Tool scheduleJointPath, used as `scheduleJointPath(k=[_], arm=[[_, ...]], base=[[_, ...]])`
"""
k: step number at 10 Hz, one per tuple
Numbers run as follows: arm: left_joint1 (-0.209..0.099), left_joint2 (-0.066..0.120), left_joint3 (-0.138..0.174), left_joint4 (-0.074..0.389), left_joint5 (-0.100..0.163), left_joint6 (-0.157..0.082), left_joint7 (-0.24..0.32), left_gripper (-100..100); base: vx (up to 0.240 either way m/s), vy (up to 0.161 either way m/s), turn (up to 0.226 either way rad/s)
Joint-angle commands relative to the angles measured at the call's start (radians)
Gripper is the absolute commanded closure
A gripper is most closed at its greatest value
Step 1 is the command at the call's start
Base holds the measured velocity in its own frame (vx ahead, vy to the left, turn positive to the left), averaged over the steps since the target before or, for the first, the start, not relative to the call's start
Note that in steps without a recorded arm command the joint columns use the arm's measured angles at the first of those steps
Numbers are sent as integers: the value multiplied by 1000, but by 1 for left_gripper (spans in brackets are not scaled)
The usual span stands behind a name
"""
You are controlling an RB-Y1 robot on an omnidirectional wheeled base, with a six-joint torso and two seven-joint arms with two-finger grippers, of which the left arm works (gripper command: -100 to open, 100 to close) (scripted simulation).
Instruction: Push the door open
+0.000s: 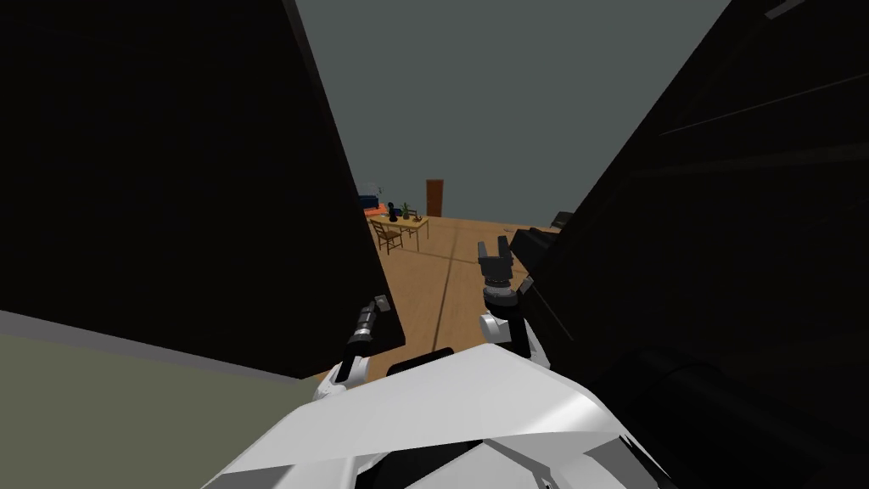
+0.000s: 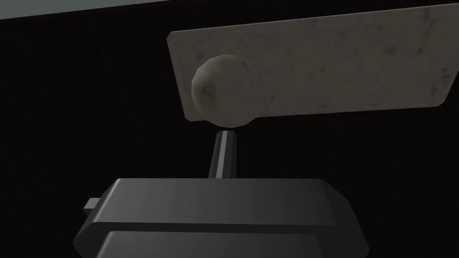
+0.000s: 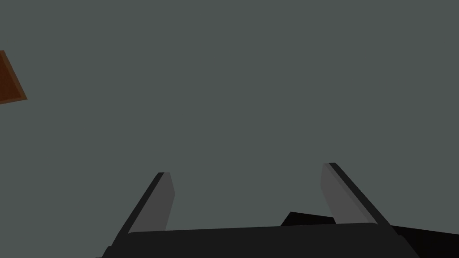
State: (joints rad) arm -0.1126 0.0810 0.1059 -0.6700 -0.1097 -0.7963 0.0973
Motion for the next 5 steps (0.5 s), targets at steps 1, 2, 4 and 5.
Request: scheduleJointPath(k=[1, 2, 4, 5], arm=[[0, -1, -1, -4, 3, 4, 4, -100], [0, -2, -1, -5, 3, 5, 5, -100], [0, -7, -2, -9, 6, 9, 9, -100], [0, -14, -2, -11, 8, 12, 11, -100]], base=[[-51, -67, 65], [-220, -48, 35], [-216, -65, 31], [-227, -105, 52]])
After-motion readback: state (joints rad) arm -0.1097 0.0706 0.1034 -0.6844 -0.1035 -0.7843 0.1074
